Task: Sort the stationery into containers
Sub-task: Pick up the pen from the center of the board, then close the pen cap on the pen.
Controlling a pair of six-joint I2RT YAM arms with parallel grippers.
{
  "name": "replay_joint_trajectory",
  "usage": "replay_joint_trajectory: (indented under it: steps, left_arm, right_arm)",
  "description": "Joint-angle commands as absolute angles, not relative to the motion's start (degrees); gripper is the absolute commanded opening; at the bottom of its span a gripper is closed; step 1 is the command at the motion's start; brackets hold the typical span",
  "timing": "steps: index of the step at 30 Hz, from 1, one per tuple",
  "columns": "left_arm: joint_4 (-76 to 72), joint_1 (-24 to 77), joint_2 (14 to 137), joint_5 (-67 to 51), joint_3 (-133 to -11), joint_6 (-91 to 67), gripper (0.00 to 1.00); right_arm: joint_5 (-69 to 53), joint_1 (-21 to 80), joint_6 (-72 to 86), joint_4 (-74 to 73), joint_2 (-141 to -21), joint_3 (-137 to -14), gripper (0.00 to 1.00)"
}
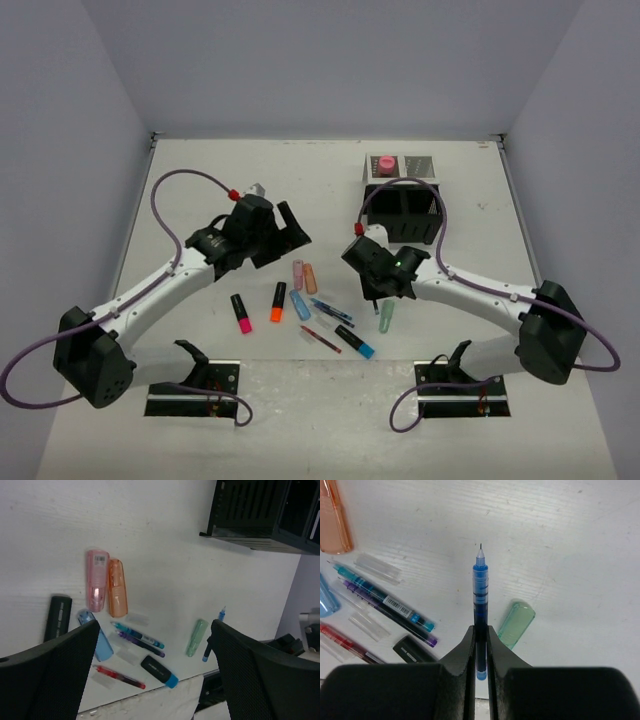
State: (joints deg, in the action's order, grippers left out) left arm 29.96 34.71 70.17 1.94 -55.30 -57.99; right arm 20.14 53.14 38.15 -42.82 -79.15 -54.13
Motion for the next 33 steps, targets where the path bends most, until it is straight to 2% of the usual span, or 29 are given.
replay_joint_trajectory:
  steps: [1,2,3,4,5,13,21,26,28,33]
  left_arm:
    - [37.31,45.59,74.33,18.01,-64.66,-77.94,0.93]
    - [39.28,46.31,75.25,19.66,-65.67,-80.17,0.86]
    - [40.83,46.87,76.38,20.66,-66.61,-81.81,0.75]
    - [41.37,47.25,77.85,21.28,-67.47,-82.95,0.58]
    - [41.8,47.53,79.24,21.69,-68.34,-83.72,0.49]
    - [53.29,50.32,95.35,20.28,-77.93,-90.02,0.54]
    - [63.38,57.42,102.68,24.98,-83.75,-102.99,0.54]
    - [62.23,57.92,104.67,24.81,-82.18,-104.21,0.51]
    - [62.35,58.05,105.37,24.16,-82.16,-104.89,0.46]
    - [59.77,59.33,106.45,22.76,-79.81,-106.96,0.45]
  right_arm:
    - [24.23,52.56,38.73,-44.65,-74.92,-54.74,0.0]
    - [24.59,52.56,39.05,-44.79,-73.32,-54.43,0.0]
    - [25.02,52.57,39.42,-44.98,-71.74,-54.17,0.0]
    - [25.49,52.62,39.84,-45.22,-70.59,-53.98,0.0]
    - [25.89,52.65,40.11,-45.39,-69.53,-53.77,0.0]
    - [27.79,52.56,37.85,-45.79,-62.24,-55.56,0.0]
    - [27.28,52.56,35.22,-45.79,-56.76,-54.67,0.0]
    - [25.98,52.58,34.04,-45.77,-53.51,-52.77,0.0]
    - [25.73,52.56,33.34,-45.64,-52.33,-51.99,0.0]
    - [25.31,52.64,32.61,-45.62,-50.1,-51.06,0.0]
